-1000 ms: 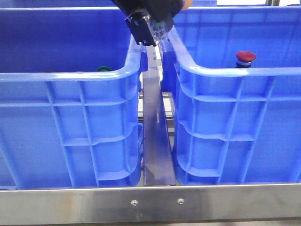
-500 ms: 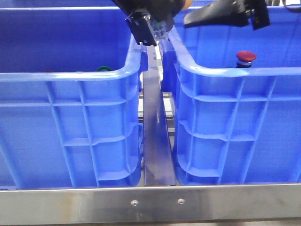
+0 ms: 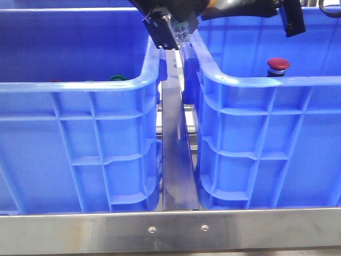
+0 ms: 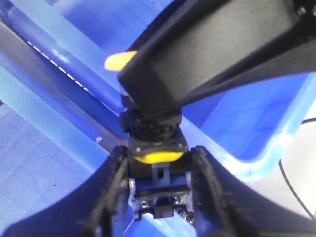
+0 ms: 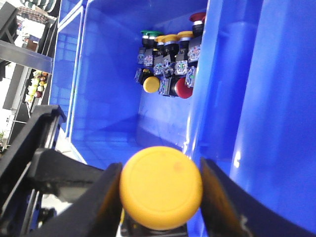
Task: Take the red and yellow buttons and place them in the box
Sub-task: 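Grasp the yellow button cap with the right gripper, release with left, then carry the yellow button into the other bin and open the right gripper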
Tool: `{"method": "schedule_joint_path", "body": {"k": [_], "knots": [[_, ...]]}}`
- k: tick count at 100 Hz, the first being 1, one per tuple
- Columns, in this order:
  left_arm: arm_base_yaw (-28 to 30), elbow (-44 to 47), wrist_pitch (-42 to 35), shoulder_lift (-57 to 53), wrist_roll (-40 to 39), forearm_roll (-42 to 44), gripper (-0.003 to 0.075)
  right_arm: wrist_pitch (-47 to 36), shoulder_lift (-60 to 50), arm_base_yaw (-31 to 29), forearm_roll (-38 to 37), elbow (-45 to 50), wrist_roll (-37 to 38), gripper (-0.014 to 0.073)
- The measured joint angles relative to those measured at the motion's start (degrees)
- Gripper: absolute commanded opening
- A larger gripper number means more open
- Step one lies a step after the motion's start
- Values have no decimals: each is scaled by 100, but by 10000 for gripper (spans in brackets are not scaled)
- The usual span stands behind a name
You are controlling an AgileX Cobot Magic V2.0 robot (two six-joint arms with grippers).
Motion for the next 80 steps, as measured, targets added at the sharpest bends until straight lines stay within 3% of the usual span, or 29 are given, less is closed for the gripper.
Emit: {"method": "schedule_joint_path", "body": {"k": [8, 18, 37, 52, 68, 80], "knots": [[0, 0, 0, 0, 31, -57, 492, 0, 0, 0, 0, 0, -28, 133], [0, 0, 0, 0, 52, -107, 606, 13, 0, -52, 11, 0, -51, 133], [0, 0, 0, 0, 52, -136, 606, 26, -96, -594, 11, 0, -268, 129], [0, 0, 0, 0, 52, -175, 606, -115, -491, -1335, 11, 0, -1024, 128], [0, 0, 0, 0, 52, -184, 606, -851, -895, -2014, -240, 0, -1931, 128], [0, 0, 0, 0, 52, -184, 606, -1750, -1022, -2181, -303, 141, -2703, 128]]}}
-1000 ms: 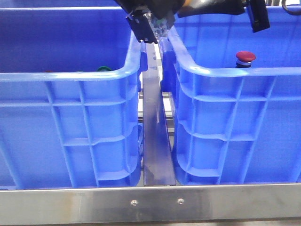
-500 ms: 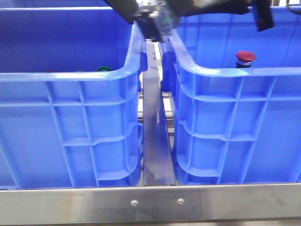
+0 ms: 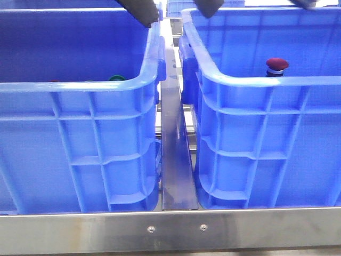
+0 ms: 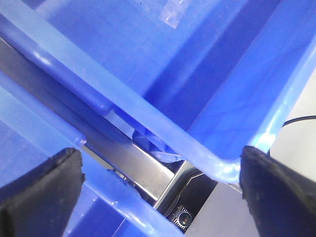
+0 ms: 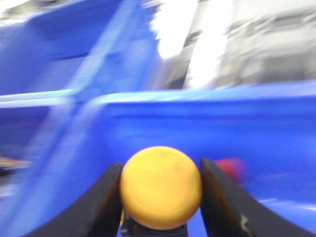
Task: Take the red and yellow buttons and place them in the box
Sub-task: 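Carry the yellow button into the other bin and open the right gripper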
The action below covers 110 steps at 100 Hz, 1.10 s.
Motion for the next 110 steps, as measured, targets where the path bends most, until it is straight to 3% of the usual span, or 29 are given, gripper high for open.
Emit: {"method": "schedule_joint_path", "body": {"k": [20, 40, 60, 110], "knots": [[0, 0, 0, 0, 0, -2, 606, -1263, 203, 0, 105, 437, -1146, 128], [0, 0, 0, 0, 0, -12, 606, -2181, 716, 0, 918, 486, -1932, 128], [0, 0, 0, 0, 0, -12, 606, -2085, 1545, 0, 1359, 130, -2262, 128], [0, 0, 0, 0, 0, -12, 606, -2232, 2971, 0, 1511, -774, -2337, 129]]}}
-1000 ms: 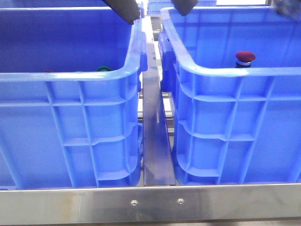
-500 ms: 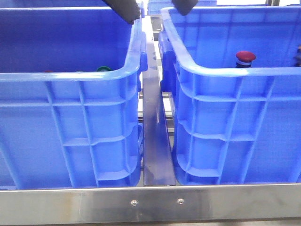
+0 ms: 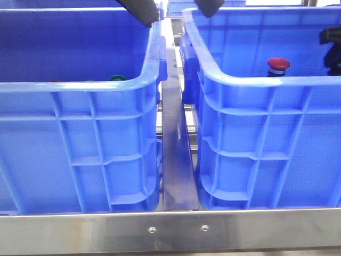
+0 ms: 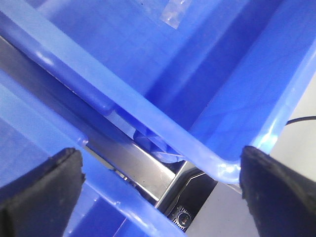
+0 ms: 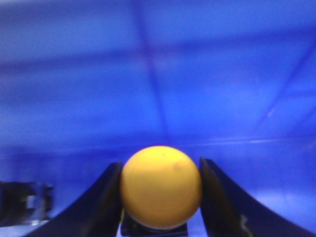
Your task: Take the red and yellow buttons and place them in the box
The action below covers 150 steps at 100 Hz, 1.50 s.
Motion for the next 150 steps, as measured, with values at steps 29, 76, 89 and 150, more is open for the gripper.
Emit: {"method": "schedule_joint_path", "body": {"k": [29, 76, 89, 150], "knots": [[0, 0, 0, 0, 0, 0, 606, 22, 124, 0, 86, -115, 0, 399], [0, 0, 0, 0, 0, 0, 606, 22, 174, 0, 120, -115, 0, 484], [0, 0, -11, 0, 0, 0, 605, 11, -96, 0, 120, 19, 0, 482], [1434, 0, -209, -95, -374, 47, -20, 291, -2748, 0, 120, 1574, 0, -71]]}}
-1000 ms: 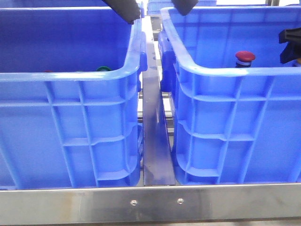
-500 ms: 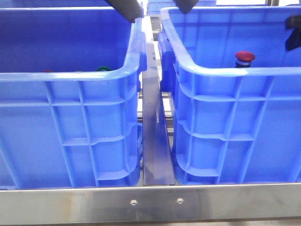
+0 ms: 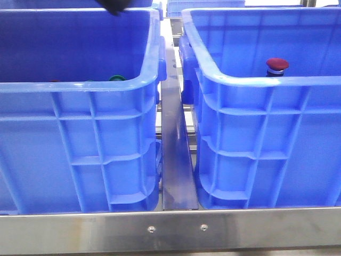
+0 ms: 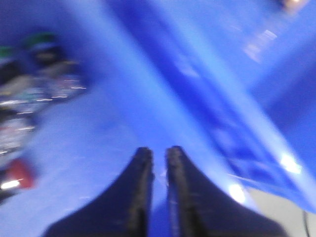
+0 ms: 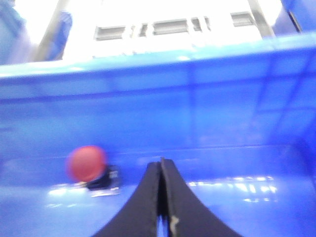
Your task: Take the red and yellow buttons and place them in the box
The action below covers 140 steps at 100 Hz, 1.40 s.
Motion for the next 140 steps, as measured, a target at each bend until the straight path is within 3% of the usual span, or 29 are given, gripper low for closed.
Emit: {"method": "schedule_joint_path", "body": {"k": [34, 64, 100, 140], "knots": [[1190, 120, -36, -576, -344, 574, -20, 737, -1125, 0, -33, 600, 0, -71], [2138, 1299, -432, -1484, -366, 640, -20, 1209, -1792, 182, -79, 1011, 0, -71], [2888, 3079, -1260, -3145, -371, 663, -20, 59, -2708, 1179, -79, 1702, -12, -71], [2911, 4991, -2528, -5354, -371, 663, -20, -299, -4533, 1318, -68, 2487, -12, -71]]}}
